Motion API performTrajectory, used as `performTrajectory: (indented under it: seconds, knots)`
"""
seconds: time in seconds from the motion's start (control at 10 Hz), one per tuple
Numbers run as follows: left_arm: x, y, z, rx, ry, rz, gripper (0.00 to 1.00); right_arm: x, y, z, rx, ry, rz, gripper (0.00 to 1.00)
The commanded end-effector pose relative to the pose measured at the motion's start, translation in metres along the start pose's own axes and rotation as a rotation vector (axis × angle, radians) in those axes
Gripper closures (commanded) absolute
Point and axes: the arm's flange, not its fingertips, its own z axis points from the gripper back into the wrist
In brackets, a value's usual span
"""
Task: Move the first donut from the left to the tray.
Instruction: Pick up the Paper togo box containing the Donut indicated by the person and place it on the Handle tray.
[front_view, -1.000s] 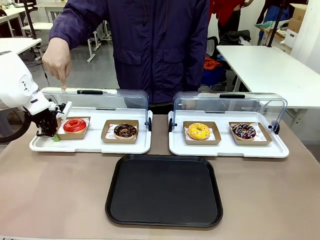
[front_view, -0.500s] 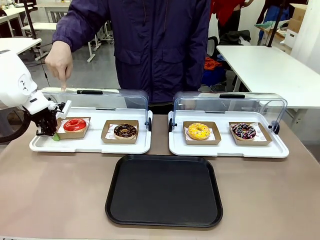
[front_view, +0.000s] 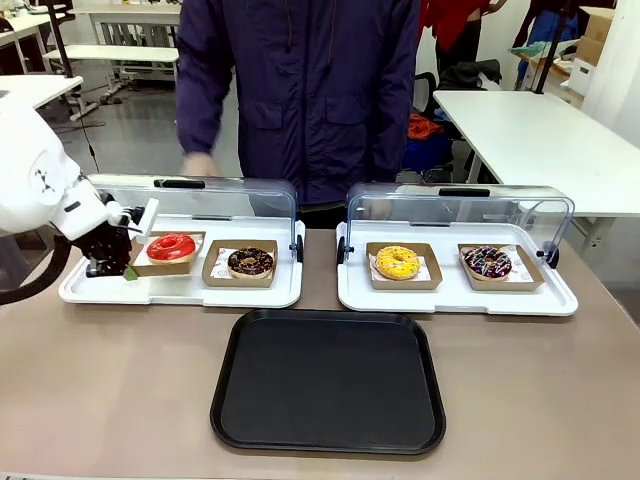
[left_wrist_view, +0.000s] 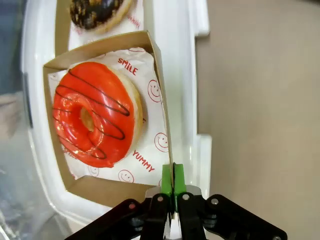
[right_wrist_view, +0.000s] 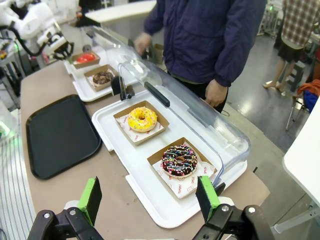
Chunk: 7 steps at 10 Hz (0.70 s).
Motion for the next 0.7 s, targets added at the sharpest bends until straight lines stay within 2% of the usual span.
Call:
performTrajectory:
  seconds: [0.0, 0.5, 0.6]
  knots:
    - [0.02, -0.027, 0.013, 0.085, 0.03, 0.0, 0.98, 0.002, 0.001, 0.0, 0.0, -0.006, 0.007, 0.0]
    - [0.106, -0.084, 0.031, 0.112, 0.041, -0.026, 0.98, 0.002, 0.001, 0.0, 0.0, -0.006, 0.007, 0.0]
    - [0.121, -0.094, 0.03, 0.087, 0.04, -0.032, 0.98, 0.002, 0.001, 0.0, 0.0, -0.006, 0.007, 0.0]
